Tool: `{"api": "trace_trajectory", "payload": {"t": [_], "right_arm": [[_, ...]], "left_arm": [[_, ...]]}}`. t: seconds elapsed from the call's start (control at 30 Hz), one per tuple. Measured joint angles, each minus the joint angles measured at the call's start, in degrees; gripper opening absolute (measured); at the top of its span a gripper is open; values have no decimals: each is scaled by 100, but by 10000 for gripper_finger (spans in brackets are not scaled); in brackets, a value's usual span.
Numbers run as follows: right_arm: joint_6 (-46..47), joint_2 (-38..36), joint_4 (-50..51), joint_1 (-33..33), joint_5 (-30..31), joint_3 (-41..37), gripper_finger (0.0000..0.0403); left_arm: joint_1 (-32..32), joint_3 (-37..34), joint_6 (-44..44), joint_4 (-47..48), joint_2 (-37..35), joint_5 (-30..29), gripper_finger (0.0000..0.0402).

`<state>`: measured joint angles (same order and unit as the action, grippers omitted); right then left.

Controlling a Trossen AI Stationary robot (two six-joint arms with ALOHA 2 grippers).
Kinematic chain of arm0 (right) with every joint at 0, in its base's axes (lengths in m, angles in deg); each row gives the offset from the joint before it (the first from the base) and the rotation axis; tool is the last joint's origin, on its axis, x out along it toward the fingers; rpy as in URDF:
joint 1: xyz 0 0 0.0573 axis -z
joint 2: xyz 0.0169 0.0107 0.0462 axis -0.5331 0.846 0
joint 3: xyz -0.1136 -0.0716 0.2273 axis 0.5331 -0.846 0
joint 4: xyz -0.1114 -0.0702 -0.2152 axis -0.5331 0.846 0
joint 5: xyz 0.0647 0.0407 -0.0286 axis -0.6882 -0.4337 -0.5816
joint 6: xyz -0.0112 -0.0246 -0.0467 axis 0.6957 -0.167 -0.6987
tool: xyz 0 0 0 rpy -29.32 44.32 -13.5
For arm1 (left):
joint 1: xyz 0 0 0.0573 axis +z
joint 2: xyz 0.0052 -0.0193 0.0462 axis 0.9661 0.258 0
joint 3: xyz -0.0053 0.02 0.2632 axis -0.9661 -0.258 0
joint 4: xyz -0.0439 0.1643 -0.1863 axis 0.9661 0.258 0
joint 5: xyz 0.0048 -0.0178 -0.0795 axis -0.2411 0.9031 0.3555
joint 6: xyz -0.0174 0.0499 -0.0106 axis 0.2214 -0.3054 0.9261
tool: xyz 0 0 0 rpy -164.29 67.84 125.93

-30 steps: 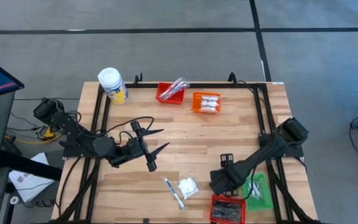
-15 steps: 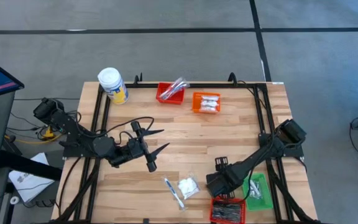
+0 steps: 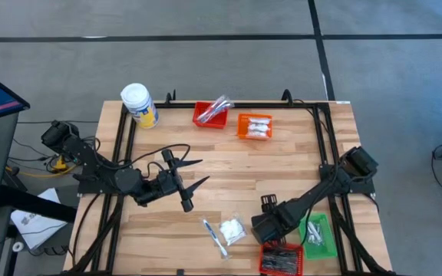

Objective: Pick & Place Travel size toiletries
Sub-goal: Put the white cotton pack into the orange bin

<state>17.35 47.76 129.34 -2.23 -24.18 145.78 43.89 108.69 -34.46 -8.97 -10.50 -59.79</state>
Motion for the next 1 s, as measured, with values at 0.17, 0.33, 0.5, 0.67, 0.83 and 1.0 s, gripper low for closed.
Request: {"api": "trace_trajectory", "payload": {"t": [0.17,0.33,0.5,0.67,0.83,1.0], "right_arm": [[-28,0,2,180,88,0,259],[-28,0,-37,388,93,0,259],[-138,-2,-310,579,92,0,259],[-444,-5,-652,712,90,0,259],[-697,-7,-900,772,75,0,259],[-867,-7,-1295,848,-159,0,259]], "left_arm": [[0,0,0,1,0,0,227],[0,0,0,5,0,0,227],[0,0,0,23,0,0,227],[0,0,0,31,0,0,227],[0,0,0,41,0,0,227],[0,0,0,43,0,0,227]]}}
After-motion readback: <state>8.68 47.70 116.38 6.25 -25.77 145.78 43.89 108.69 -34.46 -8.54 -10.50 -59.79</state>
